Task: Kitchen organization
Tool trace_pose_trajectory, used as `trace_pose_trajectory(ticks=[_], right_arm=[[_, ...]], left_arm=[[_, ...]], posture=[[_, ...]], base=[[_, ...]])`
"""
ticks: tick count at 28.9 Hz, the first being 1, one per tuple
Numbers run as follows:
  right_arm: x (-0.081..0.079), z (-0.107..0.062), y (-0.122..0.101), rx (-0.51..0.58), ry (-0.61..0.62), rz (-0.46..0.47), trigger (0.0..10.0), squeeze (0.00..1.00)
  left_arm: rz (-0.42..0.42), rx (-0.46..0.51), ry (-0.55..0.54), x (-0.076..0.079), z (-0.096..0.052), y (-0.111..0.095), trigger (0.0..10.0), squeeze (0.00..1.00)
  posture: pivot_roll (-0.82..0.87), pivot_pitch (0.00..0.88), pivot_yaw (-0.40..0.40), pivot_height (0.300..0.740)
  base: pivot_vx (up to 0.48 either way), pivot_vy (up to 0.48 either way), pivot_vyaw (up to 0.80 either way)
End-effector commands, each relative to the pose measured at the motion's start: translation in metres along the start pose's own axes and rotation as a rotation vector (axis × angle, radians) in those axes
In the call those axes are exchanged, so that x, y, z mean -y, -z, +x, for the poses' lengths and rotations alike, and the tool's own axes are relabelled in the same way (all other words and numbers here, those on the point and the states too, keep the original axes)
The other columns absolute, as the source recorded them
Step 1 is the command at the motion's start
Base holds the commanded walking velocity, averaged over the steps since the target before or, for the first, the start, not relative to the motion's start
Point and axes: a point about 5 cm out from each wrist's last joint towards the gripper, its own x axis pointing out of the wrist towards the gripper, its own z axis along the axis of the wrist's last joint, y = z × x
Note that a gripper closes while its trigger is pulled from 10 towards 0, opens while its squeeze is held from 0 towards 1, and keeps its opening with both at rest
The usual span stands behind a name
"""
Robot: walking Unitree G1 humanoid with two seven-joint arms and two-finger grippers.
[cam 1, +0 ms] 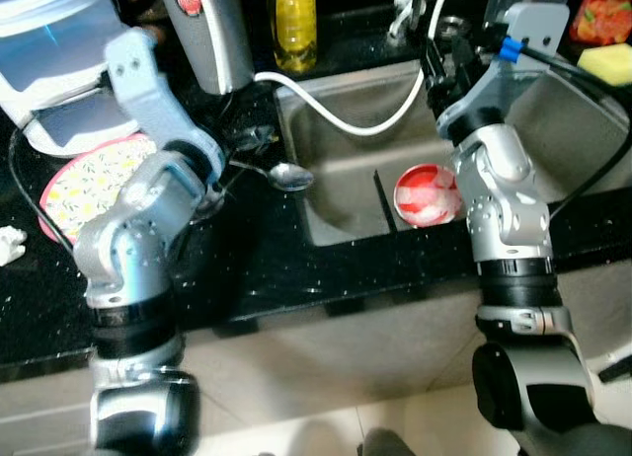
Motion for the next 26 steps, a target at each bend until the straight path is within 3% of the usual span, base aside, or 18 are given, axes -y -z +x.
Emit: trace_pose_trajectory(ticks=[1, 3, 4, 6, 9, 16, 26], right_arm=[[-0.002, 0.000, -0.001, 0.007, -0.008, 0.002, 10.0, 0.00], [-0.008, 0.000, -0.002, -0.005, -0.063, 0.103, 10.0, 0.00], [-0.015, -0.001, -0.004, -0.029, -0.165, 0.245, 10.0, 0.00], [-0.021, -0.004, -0.009, -0.033, -0.267, 0.364, 10.0, 0.00], [-0.028, -0.010, -0.021, 0.003, -0.394, 0.485, 10.0, 0.00], [-0.035, -0.018, -0.028, 0.011, -0.532, 0.618, 10.0, 0.00], [-0.040, -0.028, -0.044, 0.038, -0.691, 0.750, 10.0, 0.00]], left_arm=[[0.070, 0.002, 0.004, -0.001, -0.003, 0.002, 10.0, 0.00], [0.226, -0.015, 0.122, 0.007, -0.007, 0.006, 10.0, 0.00], [0.282, -0.022, 0.224, 0.010, -0.012, 0.005, 10.0, 0.00], [0.262, -0.026, 0.292, 0.009, -0.016, 0.001, 10.0, 0.00], [0.130, -0.034, 0.478, 0.010, -0.030, -0.010, 10.0, 0.00], [0.097, -0.008, 0.675, 0.008, -0.047, -0.024, 10.0, 0.00], [0.082, -0.023, 0.719, 0.003, -0.046, -0.024, 10.0, 0.00]], posture=[[-0.08, 0.070, 0.113, 0.740], [-0.08, 0.071, 0.115, 0.740], [-0.08, 0.071, 0.115, 0.740], [-0.08, 0.069, 0.116, 0.740], [-0.09, 0.067, 0.115, 0.740], [-0.09, 0.062, 0.111, 0.740], [-0.09, 0.060, 0.106, 0.740]], base=[[0.000, 0.000, 0.00], [0.000, 0.000, 0.00], [0.000, 0.000, 0.00], [0.000, 0.000, 0.00], [0.000, 0.000, 0.00], [0.000, 0.000, 0.00], [0.000, 0.000, 0.00]])
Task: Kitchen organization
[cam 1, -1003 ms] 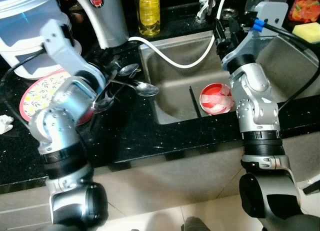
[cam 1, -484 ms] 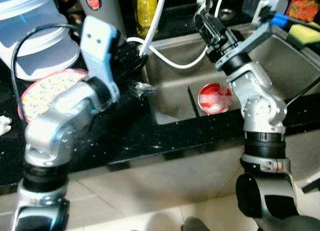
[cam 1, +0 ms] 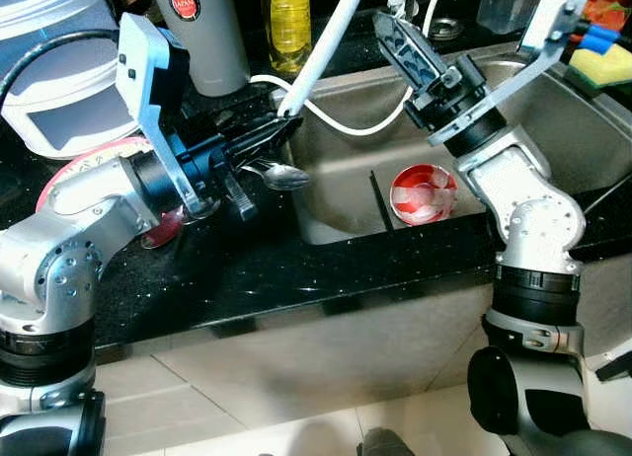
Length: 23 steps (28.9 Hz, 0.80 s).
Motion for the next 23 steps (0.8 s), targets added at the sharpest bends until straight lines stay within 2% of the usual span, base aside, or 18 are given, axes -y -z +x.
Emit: trace_pose_trajectory(ticks=[1, 6, 18, 23], right_arm=[[-0.008, 0.001, -0.001, -0.002, -0.052, 0.014, 10.0, 0.00], [-0.020, 0.001, -0.001, -0.002, -0.140, 0.047, 10.0, 0.00], [-0.025, 0.005, 0.004, -0.020, -0.170, 0.075, 10.0, 0.00], [-0.026, 0.009, 0.006, -0.044, -0.183, 0.098, 10.0, 0.00]], left_arm=[[0.000, -0.005, -0.009, -0.003, -0.004, -0.001, 10.0, 0.00], [-0.025, -0.006, 0.023, 0.000, -0.003, 0.001, 10.0, 0.00], [-0.040, -0.050, 0.065, 0.006, 0.002, 0.013, 10.0, 0.00], [-0.061, -0.080, 0.097, 0.013, 0.005, 0.025, 10.0, 0.00]], posture=[[-0.09, 0.060, 0.106, 0.740], [-0.10, 0.052, 0.105, 0.740], [-0.10, 0.040, 0.102, 0.740], [-0.11, 0.025, 0.092, 0.740]], base=[[0.000, 0.000, 0.00], [0.000, 0.000, 0.00], [0.000, 0.000, 0.00], [0.000, 0.000, 0.00]])
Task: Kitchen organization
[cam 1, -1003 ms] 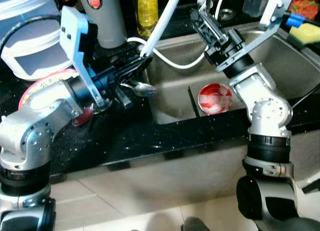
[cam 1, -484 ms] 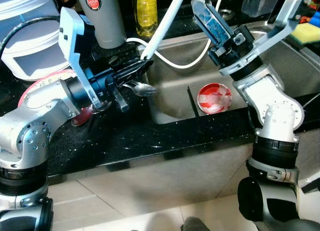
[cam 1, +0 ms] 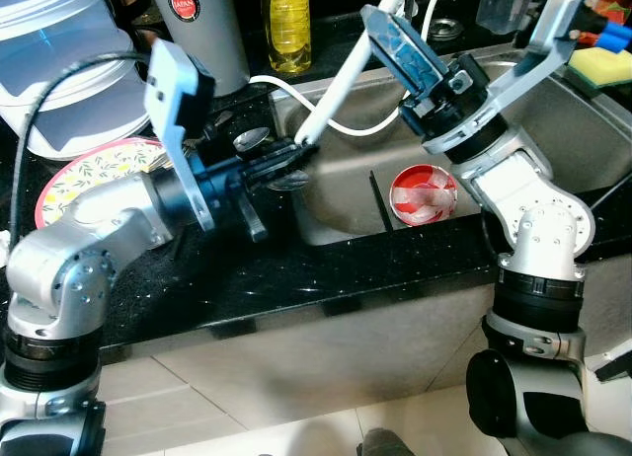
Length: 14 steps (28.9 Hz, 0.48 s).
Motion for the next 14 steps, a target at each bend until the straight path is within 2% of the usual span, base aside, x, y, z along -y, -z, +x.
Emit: trace_pose_trajectory(ticks=[1, 3, 4, 12, 13, 14], right_arm=[[-0.006, 0.006, 0.000, -0.007, -0.050, 0.014, 3.9, 0.00], [-0.006, 0.006, -0.001, -0.007, -0.049, 0.016, 3.9, 0.00], [-0.005, 0.006, -0.002, -0.003, -0.042, 0.018, 0.0, 0.00], [-0.001, 0.006, -0.003, -0.002, -0.026, 0.023, 0.0, 0.00], [-0.001, 0.006, -0.002, -0.009, -0.025, 0.020, 0.0, 0.00], [0.000, 0.006, -0.001, -0.015, -0.020, 0.017, 0.0, 0.00]], left_arm=[[-0.003, -0.015, 0.004, 0.002, -0.001, 0.005, 10.0, 0.00], [-0.004, -0.015, 0.005, 0.002, -0.001, 0.005, 10.0, 0.00], [-0.004, -0.015, 0.004, 0.002, -0.001, 0.006, 10.0, 0.00], [0.031, 0.009, -0.054, -0.002, 0.000, 0.003, 10.0, 0.00], [0.019, 0.063, -0.134, -0.011, 0.001, -0.001, 10.0, 1.00], [-0.005, 0.102, -0.158, -0.014, 0.000, -0.005, 10.0, 1.00]], posture=[[-0.11, 0.023, 0.089, 0.740], [-0.11, 0.022, 0.089, 0.740], [-0.11, 0.021, 0.087, 0.740], [-0.11, 0.015, 0.080, 0.740], [-0.11, 0.006, 0.074, 0.740], [-0.11, 0.001, 0.071, 0.740]], base=[[0.000, 0.000, 0.00], [0.000, 0.000, 0.00], [0.000, 0.000, 0.00], [0.000, 0.000, 0.00], [0.000, 0.000, 0.00], [0.000, 0.000, 0.00]])
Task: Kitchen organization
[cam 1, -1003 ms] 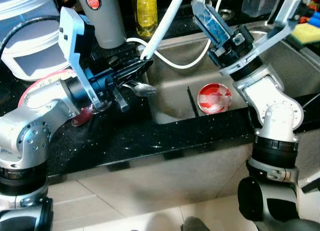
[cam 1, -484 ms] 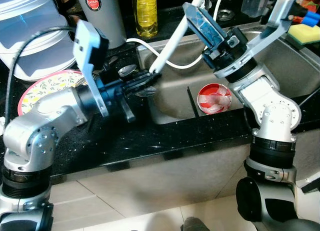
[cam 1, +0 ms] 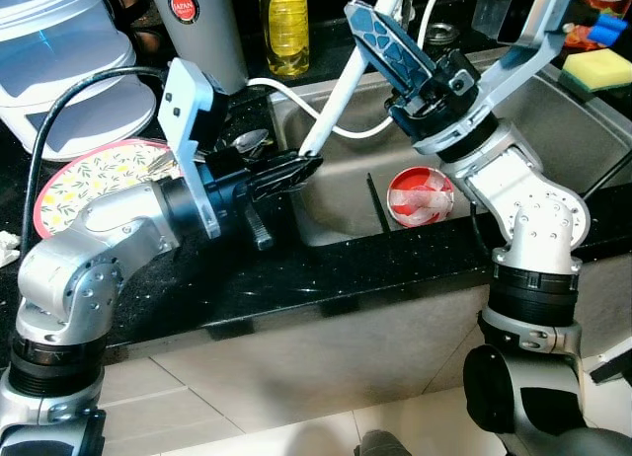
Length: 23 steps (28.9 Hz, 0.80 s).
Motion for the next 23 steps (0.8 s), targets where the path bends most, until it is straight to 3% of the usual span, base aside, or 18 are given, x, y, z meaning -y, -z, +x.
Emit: trace_pose_trajectory(ticks=[1, 2, 3, 6, 7, 8, 9, 11, 12, 14, 15, 18, 19, 23], right_arm=[[0.005, 0.000, 0.001, -0.014, 0.034, -0.020, 0.0, 0.00], [0.005, 0.000, 0.001, -0.018, 0.038, -0.020, 0.0, 0.00], [0.009, -0.001, 0.003, -0.027, 0.066, -0.032, 0.0, 0.00], [0.025, 0.000, 0.003, -0.021, 0.193, -0.085, 0.0, 0.00], [0.040, -0.001, 0.001, -0.009, 0.325, -0.121, 4.3, 0.00], [0.040, -0.001, 0.001, -0.009, 0.325, -0.121, 4.3, 0.00], [0.060, -0.005, 0.001, -0.002, 0.496, -0.150, 10.0, 0.00], [0.060, -0.005, 0.001, -0.002, 0.496, -0.150, 10.0, 0.00], [0.072, -0.008, 0.001, -0.001, 0.607, -0.168, 10.0, 0.00], [0.101, -0.028, 0.020, -0.169, 0.873, -0.294, 10.0, 0.00], [0.109, -0.037, 0.028, -0.241, 0.950, -0.340, 10.0, 0.00], [0.118, -0.050, 0.037, -0.292, 1.040, -0.335, 10.0, 0.00], [0.123, -0.060, 0.043, -0.315, 1.101, -0.304, 10.0, 1.00], [0.127, -0.065, 0.054, -0.273, 1.113, -0.201, 10.0, 1.00]], left_arm=[[-0.025, 0.098, -0.062, -0.008, -0.002, -0.014, 10.0, 1.00], [-0.045, 0.119, -0.073, -0.010, -0.003, -0.017, 10.0, 1.00], [-0.050, 0.148, -0.094, -0.012, -0.005, -0.020, 10.0, 0.00], [-0.049, 0.185, -0.131, -0.015, -0.010, -0.024, 10.0, 0.00], [-0.047, 0.201, -0.149, -0.016, -0.014, -0.024, 10.0, 0.00], [-0.047, 0.201, -0.149, -0.016, -0.014, -0.024, 10.0, 0.00], [-0.052, 0.208, -0.185, -0.017, -0.018, -0.021, 10.0, 0.00], [-0.052, 0.208, -0.185, -0.017, -0.018, -0.021, 10.0, 0.00], [-0.056, 0.211, -0.210, -0.018, -0.020, -0.020, 10.0, 0.00], [-0.077, 0.199, -0.345, -0.028, -0.028, -0.010, 10.0, 0.00], [-0.085, 0.194, -0.395, -0.031, -0.031, -0.007, 10.0, 0.00], [-0.091, 0.186, -0.454, -0.034, -0.035, -0.002, 10.0, 0.00], [-0.100, 0.184, -0.487, -0.036, -0.037, 0.000, 10.0, 0.00], [-0.120, 0.161, -0.552, -0.032, -0.045, 0.009, 10.0, 0.00]], posture=[[-0.10, 0.000, 0.068, 0.740], [-0.10, 0.000, 0.068, 0.740], [-0.10, 0.000, 0.068, 0.740], [-0.10, 0.000, 0.068, 0.740], [-0.10, 0.000, 0.064, 0.740], [-0.10, 0.000, 0.064, 0.740], [-0.09, 0.000, 0.063, 0.740], [-0.09, 0.000, 0.063, 0.740], [-0.09, 0.000, 0.063, 0.740], [-0.07, 0.006, 0.057, 0.740], [-0.07, 0.006, 0.057, 0.740], [-0.07, 0.006, 0.055, 0.740], [-0.07, 0.006, 0.055, 0.740], [-0.03, 0.010, 0.046, 0.740]], base=[[0.000, 0.000, 0.00], [0.000, 0.000, 0.00], [0.000, 0.000, 0.00], [0.000, 0.000, 0.00], [0.000, 0.000, 0.00], [0.000, 0.000, 0.00], [0.000, 0.000, 0.00], [0.000, 0.000, 0.00], [0.000, 0.000, 0.00], [0.000, 0.000, 0.00], [0.000, 0.000, 0.00], [0.000, 0.000, 0.00], [0.000, 0.000, 0.00], [0.000, 0.000, 0.00]])
